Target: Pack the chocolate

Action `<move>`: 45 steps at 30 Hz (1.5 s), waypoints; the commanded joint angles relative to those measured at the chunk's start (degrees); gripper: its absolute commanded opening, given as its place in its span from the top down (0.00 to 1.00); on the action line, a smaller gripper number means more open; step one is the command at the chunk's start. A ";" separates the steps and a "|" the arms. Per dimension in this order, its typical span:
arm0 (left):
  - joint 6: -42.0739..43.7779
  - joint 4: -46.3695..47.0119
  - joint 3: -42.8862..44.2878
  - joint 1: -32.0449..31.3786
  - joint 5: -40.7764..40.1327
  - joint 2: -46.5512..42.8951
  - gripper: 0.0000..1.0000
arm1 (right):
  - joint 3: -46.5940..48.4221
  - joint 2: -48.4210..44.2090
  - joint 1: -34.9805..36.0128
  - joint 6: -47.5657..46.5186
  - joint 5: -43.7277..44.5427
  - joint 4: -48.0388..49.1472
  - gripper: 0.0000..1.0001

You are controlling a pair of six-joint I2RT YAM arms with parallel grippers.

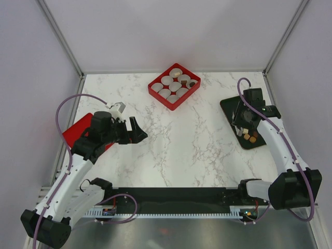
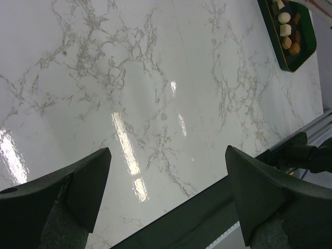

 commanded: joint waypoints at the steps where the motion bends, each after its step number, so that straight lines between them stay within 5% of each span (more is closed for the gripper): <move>1: 2.36 1.96 -0.09 0.13 2.39 0.00 0.00 | -1.99 -3.05 -0.40 2.43 -1.52 -1.41 0.57; 45: 2.36 2.22 -0.10 0.04 2.30 0.17 0.00 | -10.34 -1.03 -2.51 6.13 0.60 2.98 0.51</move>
